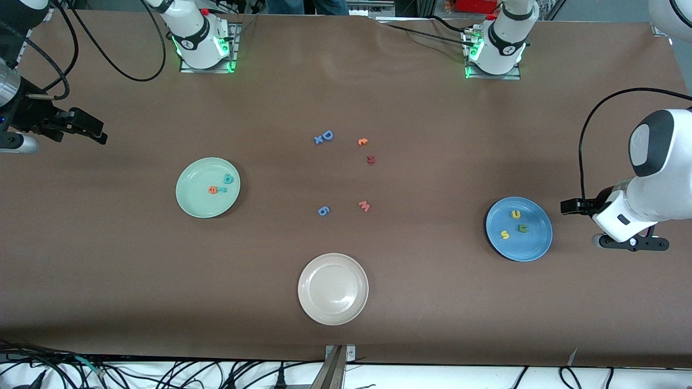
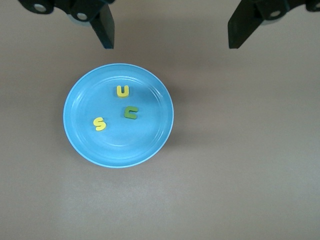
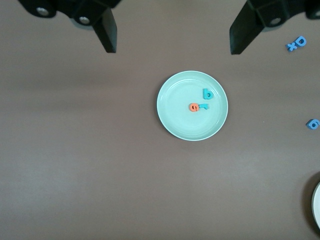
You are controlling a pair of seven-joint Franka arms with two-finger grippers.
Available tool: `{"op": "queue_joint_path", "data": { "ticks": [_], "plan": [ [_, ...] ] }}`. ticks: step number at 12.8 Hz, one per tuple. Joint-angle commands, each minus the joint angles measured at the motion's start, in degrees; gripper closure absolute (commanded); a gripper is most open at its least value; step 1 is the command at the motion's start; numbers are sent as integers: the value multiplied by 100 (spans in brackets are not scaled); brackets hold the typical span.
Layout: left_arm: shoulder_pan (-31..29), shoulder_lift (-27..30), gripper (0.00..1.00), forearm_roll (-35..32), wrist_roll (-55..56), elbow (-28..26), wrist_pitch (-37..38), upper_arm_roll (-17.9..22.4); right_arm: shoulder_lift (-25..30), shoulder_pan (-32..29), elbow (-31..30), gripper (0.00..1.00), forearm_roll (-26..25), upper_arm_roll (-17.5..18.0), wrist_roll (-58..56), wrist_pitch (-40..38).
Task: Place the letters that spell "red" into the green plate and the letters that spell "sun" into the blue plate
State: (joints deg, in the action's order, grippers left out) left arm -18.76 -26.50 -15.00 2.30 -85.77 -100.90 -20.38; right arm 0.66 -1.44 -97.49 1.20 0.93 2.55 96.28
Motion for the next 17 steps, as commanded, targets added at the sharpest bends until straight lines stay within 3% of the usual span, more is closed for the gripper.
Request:
{"op": "queue_joint_path", "data": {
  "ticks": [1, 3, 9, 12, 14, 17],
  "plan": [
    [30, 13, 0, -126, 51, 122, 210, -19, -39, 21, 107, 0, 12, -14, -9, -21],
    [21, 13, 0, -74, 51, 446, 499, -28, -31, 21, 107, 0, 12, -14, -9, -21],
    [13, 22, 0, -12, 270, 465, 738, -89, -39, 12, 107, 0, 12, -14, -17, -21],
    [48, 337, 0, 567, 341, 438, 791, 68, -39, 12, 107, 0, 12, -14, -17, -21],
    [170, 539, 0, 681, 289, 421, 966, 262, -39, 12, 107, 0, 12, -14, -17, -21],
    [846, 917, 0, 1051, 280, 342, 1212, 1060, -39, 12, 99, 0, 12, -14, -17, -21]
  ]
}}
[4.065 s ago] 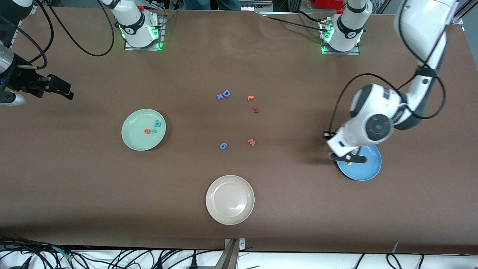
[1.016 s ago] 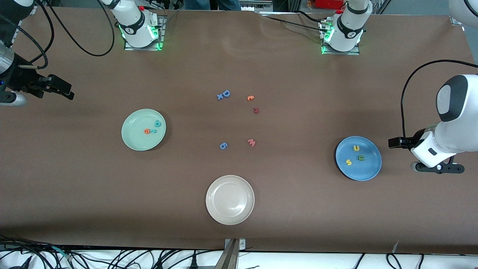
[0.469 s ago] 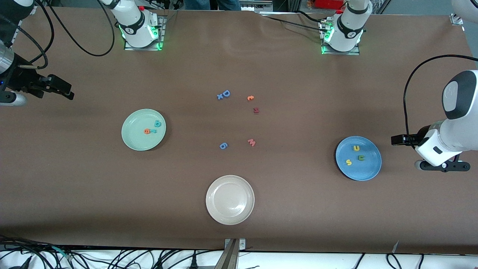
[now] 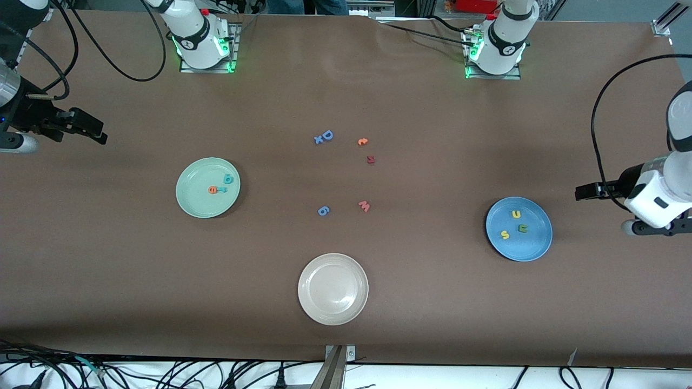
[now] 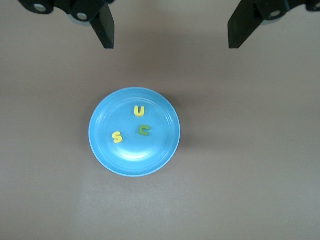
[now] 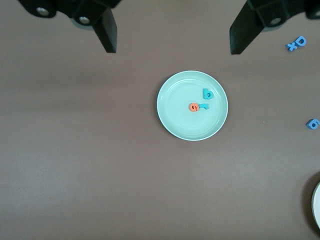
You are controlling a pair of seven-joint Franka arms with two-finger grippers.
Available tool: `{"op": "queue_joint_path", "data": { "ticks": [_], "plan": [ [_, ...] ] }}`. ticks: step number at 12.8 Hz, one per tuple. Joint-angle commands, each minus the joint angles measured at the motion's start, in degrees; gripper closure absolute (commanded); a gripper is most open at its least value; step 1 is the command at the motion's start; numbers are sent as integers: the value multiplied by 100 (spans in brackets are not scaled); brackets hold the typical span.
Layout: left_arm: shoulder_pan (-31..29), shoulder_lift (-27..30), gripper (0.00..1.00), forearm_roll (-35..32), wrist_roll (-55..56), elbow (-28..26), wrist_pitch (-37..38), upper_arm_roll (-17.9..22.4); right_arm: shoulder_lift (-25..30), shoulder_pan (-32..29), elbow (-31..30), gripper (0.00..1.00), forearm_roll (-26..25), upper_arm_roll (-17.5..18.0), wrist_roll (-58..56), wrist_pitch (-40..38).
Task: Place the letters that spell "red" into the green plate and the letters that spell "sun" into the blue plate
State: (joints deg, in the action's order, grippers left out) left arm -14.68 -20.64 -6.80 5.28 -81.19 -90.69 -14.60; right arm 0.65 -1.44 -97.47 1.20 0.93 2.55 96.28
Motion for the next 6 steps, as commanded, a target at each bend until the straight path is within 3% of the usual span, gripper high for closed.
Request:
{"op": "queue_joint_path", "data": {
  "ticks": [1, 6],
  "plan": [
    [492, 437, 0, 319, -27, -116, 271, 563, -38, 12, 105, 0, 12, -13, -17, -22],
    [958, 956, 0, 355, -80, -151, 693, 1012, -38, 12, 97, 0, 12, -13, -26, -22]
  ]
}}
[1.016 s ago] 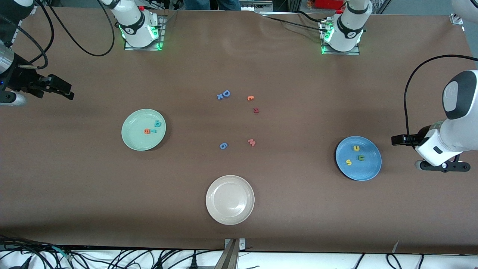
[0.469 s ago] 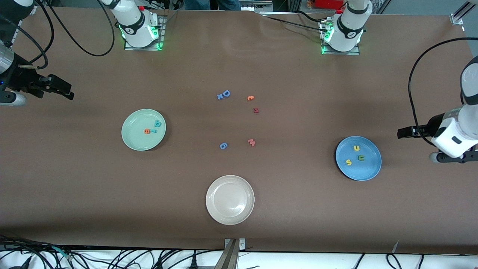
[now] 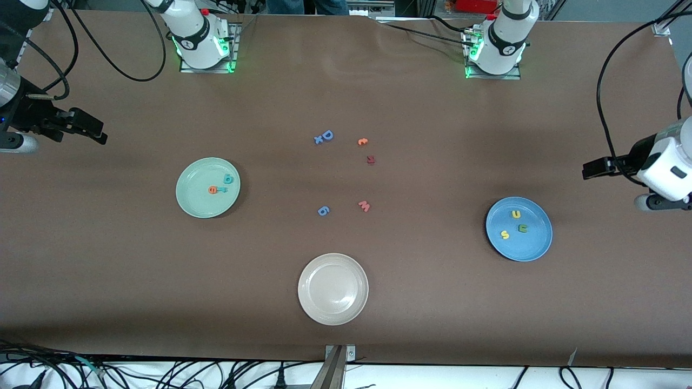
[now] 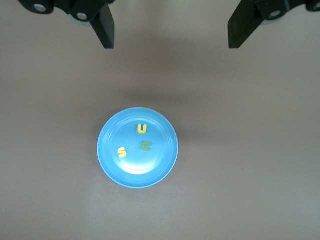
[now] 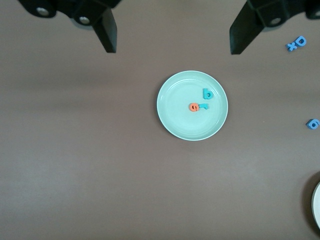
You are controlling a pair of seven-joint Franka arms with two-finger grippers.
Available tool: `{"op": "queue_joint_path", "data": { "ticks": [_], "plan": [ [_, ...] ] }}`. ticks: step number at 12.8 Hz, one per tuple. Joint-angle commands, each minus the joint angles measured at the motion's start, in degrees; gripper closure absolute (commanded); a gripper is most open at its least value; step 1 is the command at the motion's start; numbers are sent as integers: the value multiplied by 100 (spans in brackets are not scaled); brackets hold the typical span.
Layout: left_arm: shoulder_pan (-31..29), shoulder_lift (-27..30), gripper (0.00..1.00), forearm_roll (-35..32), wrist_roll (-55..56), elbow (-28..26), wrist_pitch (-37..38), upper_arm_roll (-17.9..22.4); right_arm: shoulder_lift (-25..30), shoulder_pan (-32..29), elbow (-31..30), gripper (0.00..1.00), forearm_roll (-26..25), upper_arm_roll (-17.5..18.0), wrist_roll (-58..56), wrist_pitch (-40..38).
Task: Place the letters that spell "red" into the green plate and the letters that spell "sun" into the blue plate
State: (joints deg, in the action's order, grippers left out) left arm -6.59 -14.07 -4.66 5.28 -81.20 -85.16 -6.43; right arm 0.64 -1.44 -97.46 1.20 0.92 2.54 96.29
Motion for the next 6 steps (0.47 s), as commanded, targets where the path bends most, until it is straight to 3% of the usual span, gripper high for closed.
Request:
{"op": "queue_joint_path", "data": {
  "ticks": [1, 6],
  "plan": [
    [158, 439, 0, 141, -123, -272, 158, 195, -38, 12, 104, 0, 12, -13, -26, -22],
    [263, 836, 0, 368, -141, -484, 167, 290, -38, 12, 96, 0, 12, -13, -26, -22]
  ]
}}
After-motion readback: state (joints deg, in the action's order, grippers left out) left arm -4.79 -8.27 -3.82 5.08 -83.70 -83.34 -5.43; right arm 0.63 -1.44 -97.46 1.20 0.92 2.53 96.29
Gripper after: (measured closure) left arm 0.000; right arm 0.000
